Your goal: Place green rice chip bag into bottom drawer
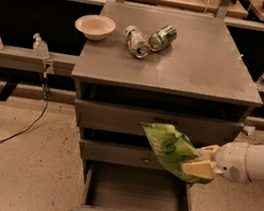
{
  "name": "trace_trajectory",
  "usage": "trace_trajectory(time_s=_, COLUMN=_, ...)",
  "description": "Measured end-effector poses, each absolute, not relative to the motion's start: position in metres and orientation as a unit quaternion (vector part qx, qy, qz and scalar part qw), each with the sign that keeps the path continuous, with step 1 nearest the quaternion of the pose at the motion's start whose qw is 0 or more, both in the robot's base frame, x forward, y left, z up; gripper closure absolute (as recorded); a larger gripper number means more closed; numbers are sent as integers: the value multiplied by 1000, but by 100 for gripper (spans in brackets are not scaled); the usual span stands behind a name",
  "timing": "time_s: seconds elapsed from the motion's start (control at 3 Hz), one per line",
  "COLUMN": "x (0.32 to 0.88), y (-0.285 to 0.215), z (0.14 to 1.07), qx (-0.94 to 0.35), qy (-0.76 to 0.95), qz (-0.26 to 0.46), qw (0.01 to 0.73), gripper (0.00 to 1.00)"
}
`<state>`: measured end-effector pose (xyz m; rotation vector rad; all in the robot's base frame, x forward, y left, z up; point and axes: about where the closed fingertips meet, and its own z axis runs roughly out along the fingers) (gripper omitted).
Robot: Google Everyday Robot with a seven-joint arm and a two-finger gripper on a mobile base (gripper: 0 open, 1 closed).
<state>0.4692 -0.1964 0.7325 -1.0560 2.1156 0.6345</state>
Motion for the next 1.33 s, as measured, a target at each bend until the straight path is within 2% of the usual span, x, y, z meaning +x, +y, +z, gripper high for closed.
trace_trajectory(time_s=0.33, x=500, y=-191, z=643, qx=-456, qy=796, qz=277, qw=285, gripper=100)
trace_trajectory(time_s=1.0, x=514, y=-178, z=484, qx=-525, qy=734, qz=373, qw=214, gripper=100)
trace_trajectory(time_s=1.33, x=513, y=-177, z=485, qx=-523, qy=736, qz=373, qw=215, gripper=100)
